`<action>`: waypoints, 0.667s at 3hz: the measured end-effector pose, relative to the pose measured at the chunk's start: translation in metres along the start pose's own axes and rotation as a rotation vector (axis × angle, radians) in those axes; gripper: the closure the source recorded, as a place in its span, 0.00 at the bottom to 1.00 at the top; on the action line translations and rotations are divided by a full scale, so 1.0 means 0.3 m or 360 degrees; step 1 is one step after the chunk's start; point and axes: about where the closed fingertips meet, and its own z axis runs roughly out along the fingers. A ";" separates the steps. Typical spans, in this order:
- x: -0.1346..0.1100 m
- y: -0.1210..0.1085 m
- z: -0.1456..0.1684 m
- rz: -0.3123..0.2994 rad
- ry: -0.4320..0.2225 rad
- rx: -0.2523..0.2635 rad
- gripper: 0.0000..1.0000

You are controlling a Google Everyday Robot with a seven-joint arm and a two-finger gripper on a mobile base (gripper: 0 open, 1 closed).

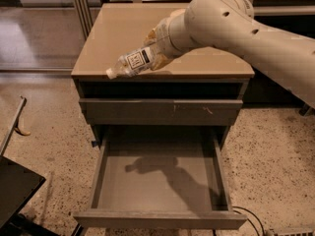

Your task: Pick blue plastic bottle from middle drawer and place on counter

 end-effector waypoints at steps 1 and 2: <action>0.069 -0.108 0.009 0.0173 -0.0076 0.0035 1.00; 0.142 -0.146 0.067 0.0372 -0.0105 0.0062 1.00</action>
Offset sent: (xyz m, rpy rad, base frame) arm 0.0975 -0.0300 0.0186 0.3463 0.1639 -0.1695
